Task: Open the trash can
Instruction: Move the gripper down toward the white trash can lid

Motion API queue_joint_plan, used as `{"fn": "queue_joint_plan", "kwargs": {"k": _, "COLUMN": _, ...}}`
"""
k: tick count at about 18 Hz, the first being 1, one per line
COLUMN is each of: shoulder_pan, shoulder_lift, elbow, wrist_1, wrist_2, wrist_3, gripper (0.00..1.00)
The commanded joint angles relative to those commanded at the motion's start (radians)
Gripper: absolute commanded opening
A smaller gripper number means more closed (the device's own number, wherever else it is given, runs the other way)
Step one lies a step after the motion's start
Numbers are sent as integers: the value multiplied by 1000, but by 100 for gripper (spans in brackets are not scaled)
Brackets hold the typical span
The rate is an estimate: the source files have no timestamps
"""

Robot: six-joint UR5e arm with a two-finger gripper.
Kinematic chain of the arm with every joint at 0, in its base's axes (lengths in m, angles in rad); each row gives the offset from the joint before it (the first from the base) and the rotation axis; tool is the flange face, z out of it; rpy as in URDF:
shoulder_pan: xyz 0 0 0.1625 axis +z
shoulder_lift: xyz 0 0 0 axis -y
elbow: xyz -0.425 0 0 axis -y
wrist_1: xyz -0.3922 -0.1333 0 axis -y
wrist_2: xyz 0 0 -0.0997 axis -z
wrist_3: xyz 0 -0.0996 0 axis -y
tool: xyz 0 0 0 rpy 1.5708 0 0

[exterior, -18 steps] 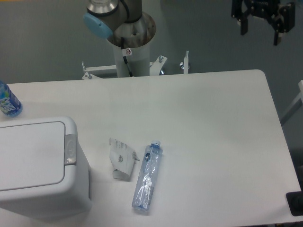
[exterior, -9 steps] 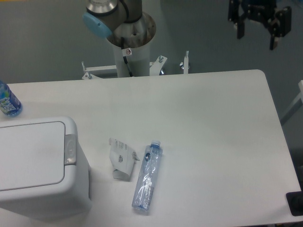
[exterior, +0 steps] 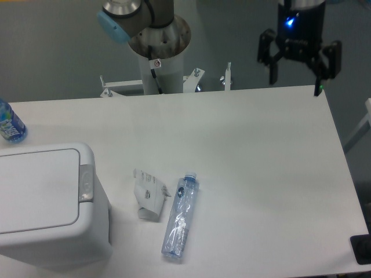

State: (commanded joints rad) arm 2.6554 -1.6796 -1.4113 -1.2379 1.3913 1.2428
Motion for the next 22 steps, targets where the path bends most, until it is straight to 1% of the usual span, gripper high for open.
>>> {"fn": "queue_joint_plan", "kwargs": {"k": 2, "shoulder_pan": -26, "shoulder_lift": -20, "elbow": 14, "wrist_1": 2, "wrist_2": 0, "wrist_3": -96, "gripper": 100}}
{"fn": "queue_joint_plan", "kwargs": {"k": 4, "shoulder_pan": -86, "shoulder_lift": -58, "elbow": 52, "wrist_1": 0, "wrist_2": 3, "wrist_3": -210, "gripper": 100}}
{"fn": "queue_joint_plan", "kwargs": {"k": 5, "shoulder_pan": -109, "shoulder_lift": -69, "elbow": 61, "wrist_1": 2, "wrist_2": 3, "wrist_3": -265, "gripper": 100}}
{"fn": "queue_joint_plan", "kwargs": {"k": 8, "shoulder_pan": -161, "shoulder_lift": -83, "elbow": 72, "wrist_1": 2, "wrist_2": 0, "wrist_3": -434, "gripper": 100}}
{"fn": "queue_joint_plan", "kwargs": {"k": 9, "shoulder_pan": -184, "shoulder_lift": -86, "elbow": 74, "wrist_1": 12, "wrist_2": 0, "wrist_3": -507, "gripper": 100}}
{"fn": "queue_joint_plan", "kwargs": {"k": 12, "shoulder_pan": -229, "shoulder_lift": -109, "elbow": 72, "wrist_1": 129, "wrist_2": -5, "wrist_3": -753, "gripper": 100}}
{"fn": "queue_joint_plan", "kwargs": {"k": 14, "shoulder_pan": -264, "shoulder_lift": -114, "elbow": 72, "wrist_1": 152, "wrist_2": -40, "wrist_3": -865, "gripper": 100}}
{"fn": "queue_joint_plan", "kwargs": {"k": 18, "shoulder_pan": -267, "shoulder_lift": -117, "elbow": 57, "wrist_1": 152, "wrist_2": -182, "wrist_3": -968, "gripper": 100}}
{"fn": "queue_joint_plan", "kwargs": {"k": 20, "shoulder_pan": -269, "shoulder_lift": -118, "elbow": 48, "wrist_1": 152, "wrist_2": -224, "wrist_3": -1002, "gripper": 100}}
{"fn": "queue_joint_plan", "kwargs": {"k": 22, "shoulder_pan": -276, "shoulder_lift": -123, "elbow": 19, "wrist_1": 152, "wrist_2": -256, "wrist_3": -1011, "gripper": 100}}
